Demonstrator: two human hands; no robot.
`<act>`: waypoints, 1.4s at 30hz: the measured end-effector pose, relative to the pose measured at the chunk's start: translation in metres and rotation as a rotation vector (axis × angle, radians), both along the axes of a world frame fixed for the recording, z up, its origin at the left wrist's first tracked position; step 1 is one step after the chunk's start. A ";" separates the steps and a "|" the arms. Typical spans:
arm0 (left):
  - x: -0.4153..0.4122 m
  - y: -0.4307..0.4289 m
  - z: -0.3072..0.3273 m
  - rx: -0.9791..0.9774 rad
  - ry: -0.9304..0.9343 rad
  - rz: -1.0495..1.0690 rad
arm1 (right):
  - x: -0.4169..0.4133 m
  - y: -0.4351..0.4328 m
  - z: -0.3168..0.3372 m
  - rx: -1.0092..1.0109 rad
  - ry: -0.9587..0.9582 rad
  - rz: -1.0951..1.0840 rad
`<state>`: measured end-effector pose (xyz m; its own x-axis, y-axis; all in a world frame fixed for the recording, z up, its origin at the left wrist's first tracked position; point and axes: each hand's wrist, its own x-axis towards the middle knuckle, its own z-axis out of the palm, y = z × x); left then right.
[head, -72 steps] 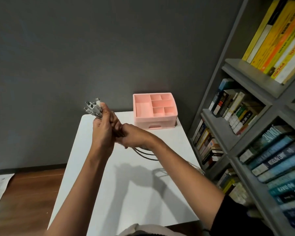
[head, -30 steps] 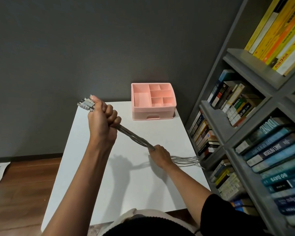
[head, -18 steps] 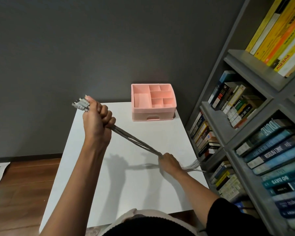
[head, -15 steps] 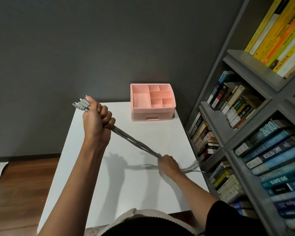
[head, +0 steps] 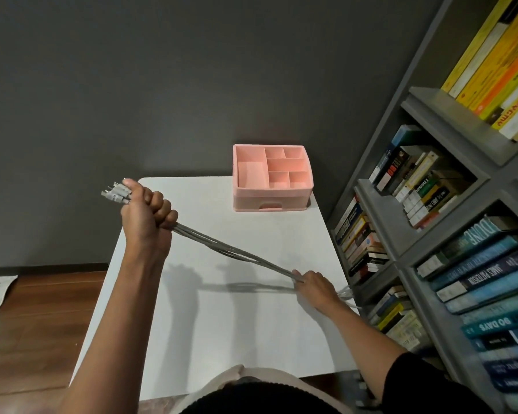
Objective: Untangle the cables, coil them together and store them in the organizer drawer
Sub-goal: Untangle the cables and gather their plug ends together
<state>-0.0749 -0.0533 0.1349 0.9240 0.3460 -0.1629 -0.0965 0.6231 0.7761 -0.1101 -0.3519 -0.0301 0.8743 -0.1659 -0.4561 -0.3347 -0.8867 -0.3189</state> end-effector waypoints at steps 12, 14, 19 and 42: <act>-0.006 -0.026 -0.027 1.097 0.027 -0.428 | 0.018 0.012 0.051 -0.225 -0.025 0.235; -0.008 -0.041 -0.032 1.283 0.041 -0.524 | 0.023 0.028 0.061 -0.238 -0.044 0.280; -0.015 -0.079 -0.061 1.240 0.038 -0.548 | 0.024 0.063 0.085 -0.184 -0.159 0.260; -0.034 -0.103 -0.042 1.637 0.050 -0.436 | 0.015 0.061 0.053 0.100 -0.502 0.113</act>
<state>-0.1090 -0.1565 0.0928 0.9945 -0.0909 0.0518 -0.1040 -0.8052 0.5837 -0.0953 -0.2908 0.0227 0.9993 -0.0345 0.0154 -0.0222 -0.8654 -0.5007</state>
